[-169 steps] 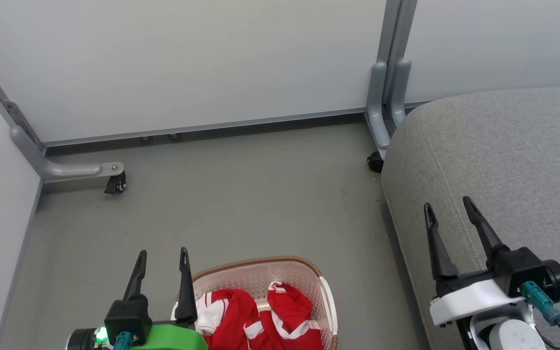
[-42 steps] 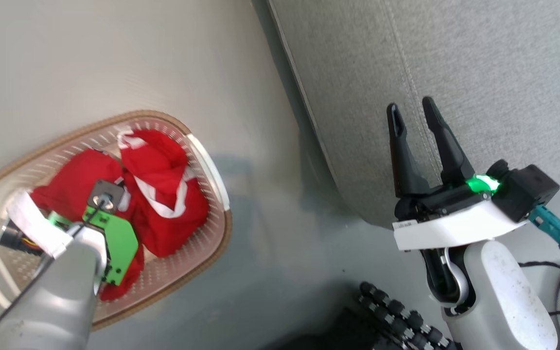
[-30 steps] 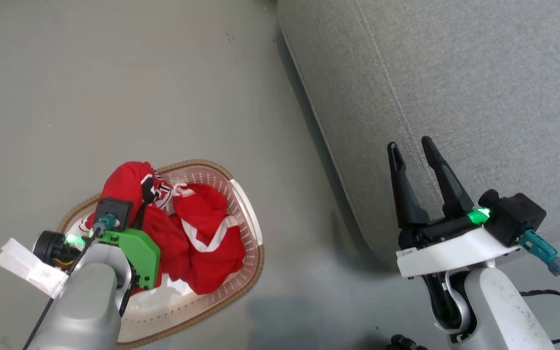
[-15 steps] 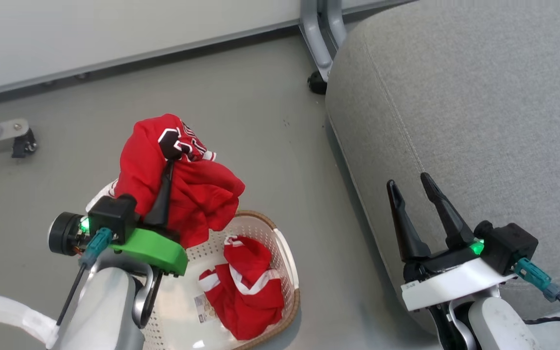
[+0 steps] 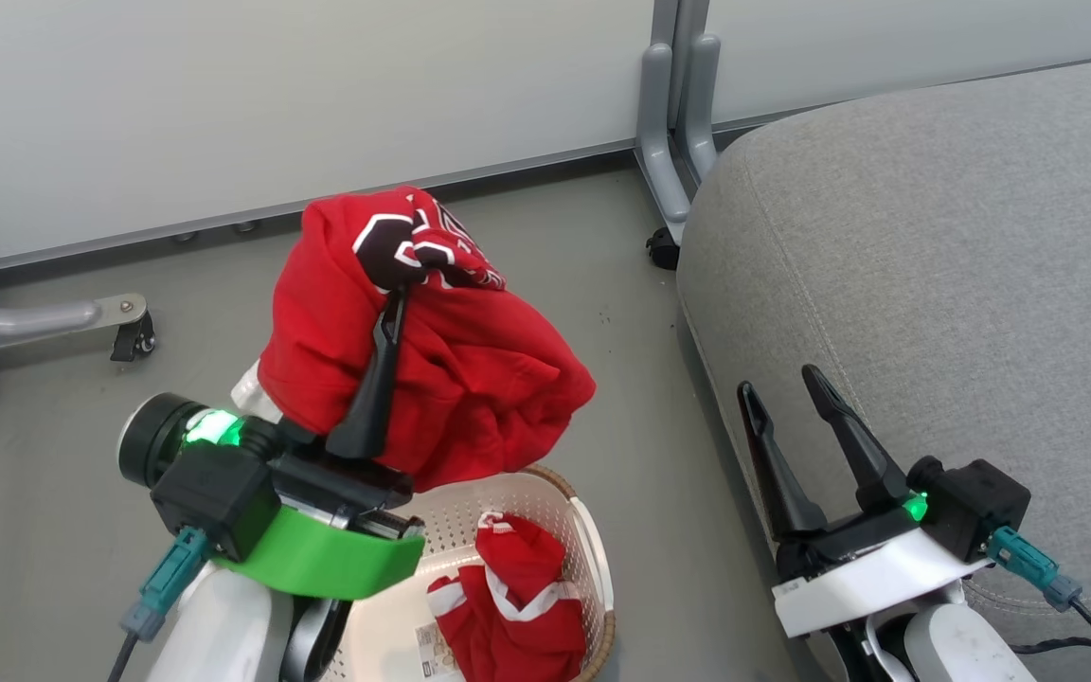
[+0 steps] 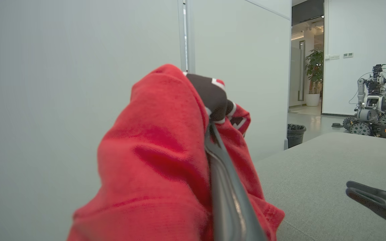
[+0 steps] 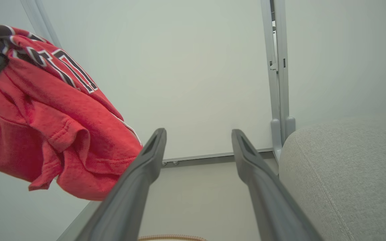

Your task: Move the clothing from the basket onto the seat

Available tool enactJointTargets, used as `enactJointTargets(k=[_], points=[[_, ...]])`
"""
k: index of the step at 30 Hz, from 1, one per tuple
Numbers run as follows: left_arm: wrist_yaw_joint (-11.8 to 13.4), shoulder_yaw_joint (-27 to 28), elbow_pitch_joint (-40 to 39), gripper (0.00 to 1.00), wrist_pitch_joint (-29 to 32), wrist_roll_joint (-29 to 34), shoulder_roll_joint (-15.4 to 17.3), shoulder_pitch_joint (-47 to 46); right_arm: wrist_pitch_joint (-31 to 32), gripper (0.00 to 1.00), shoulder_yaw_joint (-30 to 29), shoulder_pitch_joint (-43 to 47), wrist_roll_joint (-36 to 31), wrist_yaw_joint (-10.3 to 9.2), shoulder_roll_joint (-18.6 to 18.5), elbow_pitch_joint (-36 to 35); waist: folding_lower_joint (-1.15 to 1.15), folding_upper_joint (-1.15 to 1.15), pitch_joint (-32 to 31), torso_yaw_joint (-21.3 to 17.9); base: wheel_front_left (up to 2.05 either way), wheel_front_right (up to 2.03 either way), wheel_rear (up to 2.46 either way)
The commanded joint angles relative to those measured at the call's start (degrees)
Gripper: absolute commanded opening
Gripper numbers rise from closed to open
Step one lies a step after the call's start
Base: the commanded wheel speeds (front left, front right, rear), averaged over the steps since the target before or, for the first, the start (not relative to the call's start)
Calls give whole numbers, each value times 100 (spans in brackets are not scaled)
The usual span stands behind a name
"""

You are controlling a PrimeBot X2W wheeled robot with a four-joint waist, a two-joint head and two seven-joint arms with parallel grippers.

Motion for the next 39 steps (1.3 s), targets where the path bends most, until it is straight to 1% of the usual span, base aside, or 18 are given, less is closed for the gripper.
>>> enactJointTargets(k=[1, 7, 9, 13, 18, 24, 26, 28, 32, 34, 37, 39], points=[[-19, -75, -163, 0, -21, -88, 59, 65, -19, 100, 38, 73, -35, 0, -27, -16, 1, 0, -10, 13, 0, 0, 0], [-20, -587, -831, 0, -20, -299, 214, 54, -19, 100, 161, 39, -66, 0, -91, -18, 1, 0, -12, 7, 0, 0, 0], [-20, -755, -952, 0, -20, -388, 246, 56, -19, 100, 183, 10, -46, 0, -109, -24, 1, 0, -11, -1, 0, 0, 0], [-20, -905, -1047, 0, -20, -508, 276, 93, -20, 100, 200, -3, -31, 0, -134, -28, 1, 0, -15, -12, 0, 0, 0], [-20, -983, -984, 0, -20, -569, 253, 124, -20, 100, 225, 1, -18, 0, -153, -9, 1, 0, -10, -20, 0, 0, 0], [-21, -932, -952, 0, -20, -626, 221, 138, -19, 100, 194, 1, -8, 0, -144, 8, 1, 0, 1, -21, 0, 0, 0], [-21, -908, -945, 0, -20, -644, 230, 140, -20, 100, 150, -2, 75, 0, -81, -8, 1, 0, 9, -34, 0, 0, 0], [-21, -873, -921, 0, -20, -665, 228, 156, -20, 100, 193, -63, 120, 0, -100, -70, 1, 0, 16, -47, 0, 0, 0], [-21, -883, -847, 0, -20, -690, 257, 146, -19, 100, 459, -187, 276, 0, -239, -317, 1, 0, 24, -72, 0, 0, 0], [-21, -893, -818, 0, -20, -694, 264, 128, -19, 100, 682, -238, 410, 0, -351, -503, 1, 0, 27, -80, 0, 0, 0], [-21, -912, -781, 0, -20, -701, 271, 101, -19, 100, 1138, -351, 645, 0, -610, -830, 1, 0, 28, -86, 0, 0, 0], [-21, -940, -776, 0, -20, -702, 278, 77, -20, 100, 1510, -460, 684, 0, -866, -986, 1, 0, 37, -89, 0, 0, 0]])
